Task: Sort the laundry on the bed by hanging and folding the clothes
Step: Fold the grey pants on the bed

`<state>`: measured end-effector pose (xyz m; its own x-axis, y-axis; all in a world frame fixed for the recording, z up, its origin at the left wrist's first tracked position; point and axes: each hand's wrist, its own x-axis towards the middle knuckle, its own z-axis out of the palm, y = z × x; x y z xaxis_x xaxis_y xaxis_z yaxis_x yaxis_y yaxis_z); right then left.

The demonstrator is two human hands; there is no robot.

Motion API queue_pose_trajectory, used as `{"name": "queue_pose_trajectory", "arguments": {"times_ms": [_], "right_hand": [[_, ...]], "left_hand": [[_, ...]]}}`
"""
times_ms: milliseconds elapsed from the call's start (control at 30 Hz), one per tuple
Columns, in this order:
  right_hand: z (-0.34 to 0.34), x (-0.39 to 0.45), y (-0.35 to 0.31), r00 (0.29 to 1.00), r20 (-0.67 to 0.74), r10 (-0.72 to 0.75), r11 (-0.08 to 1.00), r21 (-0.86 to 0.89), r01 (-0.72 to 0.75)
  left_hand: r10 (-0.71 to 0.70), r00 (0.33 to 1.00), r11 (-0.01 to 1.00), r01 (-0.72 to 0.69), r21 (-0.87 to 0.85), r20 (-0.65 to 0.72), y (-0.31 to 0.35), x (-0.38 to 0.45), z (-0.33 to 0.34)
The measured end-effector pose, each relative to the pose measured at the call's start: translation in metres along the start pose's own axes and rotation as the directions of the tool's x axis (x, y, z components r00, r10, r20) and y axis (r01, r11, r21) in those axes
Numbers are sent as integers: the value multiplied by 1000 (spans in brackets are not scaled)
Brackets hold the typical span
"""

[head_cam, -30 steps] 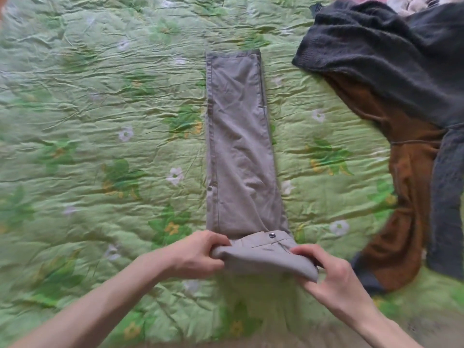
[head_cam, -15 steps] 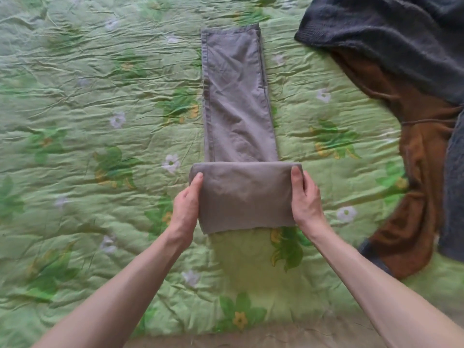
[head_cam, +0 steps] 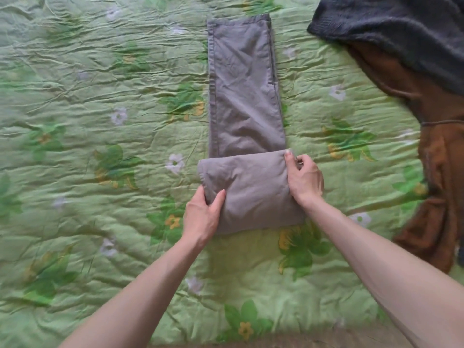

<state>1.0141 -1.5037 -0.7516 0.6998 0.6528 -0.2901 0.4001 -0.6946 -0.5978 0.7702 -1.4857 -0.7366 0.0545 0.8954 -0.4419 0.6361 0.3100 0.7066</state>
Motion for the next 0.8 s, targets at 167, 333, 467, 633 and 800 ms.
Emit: {"name": "queue_pose_trajectory", "arguments": {"times_ms": [167, 333, 467, 633, 800], "right_hand": [[14, -28, 7, 778, -102, -620, 766, -289, 573], [28, -38, 22, 812, 56, -581, 747, -361, 559], [39, -35, 22, 812, 35, -583, 724, -431, 538], [51, -32, 28, 812, -18, -583, 719, -476, 506], [56, -25, 34, 803, -2, -597, 724, -433, 537]], "left_hand": [[467, 866, 796, -323, 512, -180, 5, 0, 15], [589, 791, 546, -540, 641, 165, 0, 20, 31], [608, 770, 514, -568, 643, 195, -15, 33, 34], [636, 747, 505, -591, 629, 192, -28, 45, 43], [631, 750, 488, -582, 650, 198, -29, 49, 47]]}}
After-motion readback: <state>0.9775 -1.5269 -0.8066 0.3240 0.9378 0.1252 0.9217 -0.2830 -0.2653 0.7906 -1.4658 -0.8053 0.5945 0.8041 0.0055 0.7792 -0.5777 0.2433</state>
